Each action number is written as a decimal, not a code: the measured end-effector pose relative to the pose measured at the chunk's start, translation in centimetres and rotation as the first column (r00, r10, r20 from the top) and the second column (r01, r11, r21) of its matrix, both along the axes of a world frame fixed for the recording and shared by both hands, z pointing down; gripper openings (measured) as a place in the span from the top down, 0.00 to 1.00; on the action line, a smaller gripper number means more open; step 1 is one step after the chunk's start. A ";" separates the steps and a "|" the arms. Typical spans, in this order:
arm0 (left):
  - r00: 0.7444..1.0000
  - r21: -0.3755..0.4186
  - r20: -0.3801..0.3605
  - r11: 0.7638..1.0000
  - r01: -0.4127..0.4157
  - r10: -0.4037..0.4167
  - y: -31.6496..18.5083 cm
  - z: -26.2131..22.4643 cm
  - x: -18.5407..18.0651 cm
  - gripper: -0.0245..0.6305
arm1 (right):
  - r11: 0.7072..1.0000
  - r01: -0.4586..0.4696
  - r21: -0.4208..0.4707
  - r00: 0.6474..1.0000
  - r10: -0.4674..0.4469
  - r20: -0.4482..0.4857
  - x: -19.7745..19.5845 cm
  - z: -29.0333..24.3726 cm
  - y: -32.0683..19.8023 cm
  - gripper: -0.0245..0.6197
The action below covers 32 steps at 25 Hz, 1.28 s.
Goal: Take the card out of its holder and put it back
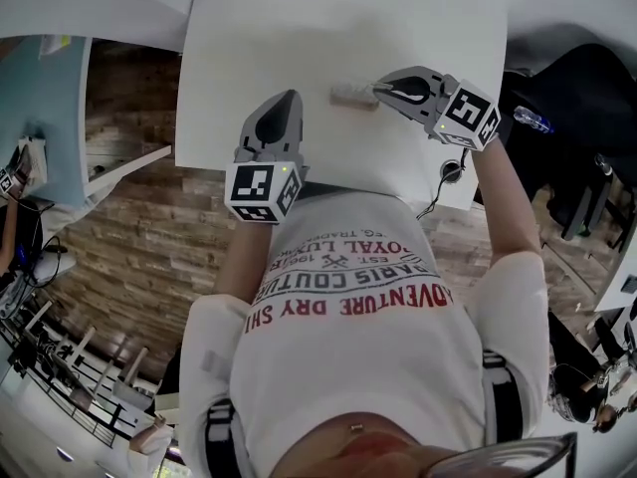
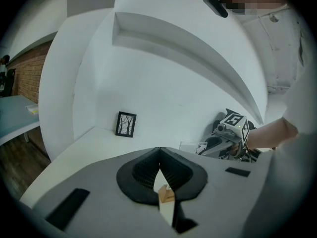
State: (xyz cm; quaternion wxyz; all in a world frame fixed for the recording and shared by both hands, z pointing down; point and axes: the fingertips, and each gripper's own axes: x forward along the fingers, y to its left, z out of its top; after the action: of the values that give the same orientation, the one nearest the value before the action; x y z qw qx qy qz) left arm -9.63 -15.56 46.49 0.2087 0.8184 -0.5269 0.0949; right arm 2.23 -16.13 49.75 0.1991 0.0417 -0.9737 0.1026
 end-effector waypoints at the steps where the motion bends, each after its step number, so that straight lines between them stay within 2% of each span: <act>1: 1.000 -0.002 0.000 1.000 0.000 0.000 -0.1 0.1 0.1 0.93 | 1.000 0.005 0.001 1.000 -0.005 0.000 0.0 0.0 -0.1 0.91; 18: 1.000 -0.030 -0.005 0.999 -0.015 0.014 -1.0 1.2 -0.2 0.92 | 1.000 0.015 0.001 1.000 -0.015 -0.011 0.1 0.1 -0.4 0.91; 26: 1.000 -0.042 -0.006 0.999 -0.019 0.019 -0.9 1.8 0.1 0.92 | 0.999 0.039 0.020 0.998 -0.038 -0.053 -0.1 1.7 0.3 0.91; 32: 1.000 -0.053 0.002 0.998 -0.019 0.019 -0.8 2.0 -0.1 0.92 | 1.000 0.028 -0.003 0.997 -0.028 -0.065 0.0 3.9 0.4 0.91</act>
State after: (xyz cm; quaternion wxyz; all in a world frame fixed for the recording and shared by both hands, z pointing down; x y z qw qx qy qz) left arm -9.78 -16.39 48.52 0.2287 0.8176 -0.5166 0.1116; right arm 2.21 -15.69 53.60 0.2323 0.0312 -0.9671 0.0993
